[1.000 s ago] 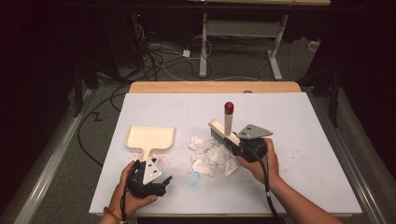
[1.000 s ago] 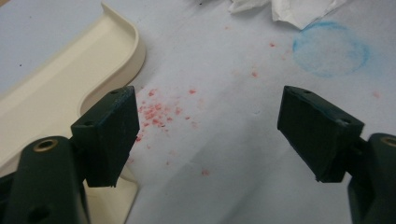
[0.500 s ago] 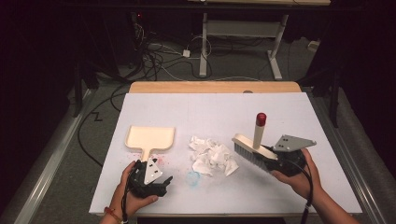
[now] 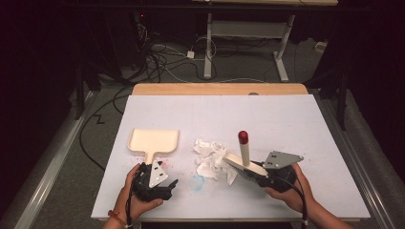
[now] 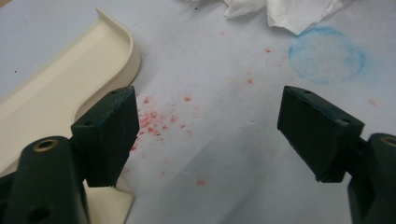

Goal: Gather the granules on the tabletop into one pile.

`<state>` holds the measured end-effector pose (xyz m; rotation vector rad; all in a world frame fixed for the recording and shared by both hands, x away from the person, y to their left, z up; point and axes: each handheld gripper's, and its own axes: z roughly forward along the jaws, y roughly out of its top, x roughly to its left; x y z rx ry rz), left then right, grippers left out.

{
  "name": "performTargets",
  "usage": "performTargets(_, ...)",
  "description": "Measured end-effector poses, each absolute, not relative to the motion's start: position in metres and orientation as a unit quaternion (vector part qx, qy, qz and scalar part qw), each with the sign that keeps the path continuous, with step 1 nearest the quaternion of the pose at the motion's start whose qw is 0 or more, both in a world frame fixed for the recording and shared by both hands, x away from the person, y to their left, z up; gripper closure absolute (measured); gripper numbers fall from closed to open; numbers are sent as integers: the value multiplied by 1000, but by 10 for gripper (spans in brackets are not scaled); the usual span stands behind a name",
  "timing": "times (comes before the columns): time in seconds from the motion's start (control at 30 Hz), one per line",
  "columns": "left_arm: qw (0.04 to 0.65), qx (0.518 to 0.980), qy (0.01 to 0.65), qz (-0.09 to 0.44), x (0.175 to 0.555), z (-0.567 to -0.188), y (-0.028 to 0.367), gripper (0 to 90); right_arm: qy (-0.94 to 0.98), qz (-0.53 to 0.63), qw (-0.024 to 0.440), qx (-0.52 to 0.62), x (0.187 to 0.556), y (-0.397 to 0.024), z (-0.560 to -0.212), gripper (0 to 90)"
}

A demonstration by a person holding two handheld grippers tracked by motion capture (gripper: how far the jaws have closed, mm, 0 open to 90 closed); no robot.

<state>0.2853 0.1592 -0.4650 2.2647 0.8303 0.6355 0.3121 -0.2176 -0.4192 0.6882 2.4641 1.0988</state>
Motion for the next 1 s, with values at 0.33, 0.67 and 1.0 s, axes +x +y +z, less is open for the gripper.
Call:
performTargets(0.33,321,859,317,242,283,-465,164,199,850,421,191,252,320,-204,-409,678)
performTargets(0.67,319,861,316,240,283,-465,162,199,844,432,169,270,316,-244,-409,677)
performTargets(1.0,315,865,311,236,285,-466,157,199,881,366,141,264,309,-271,-414,678)
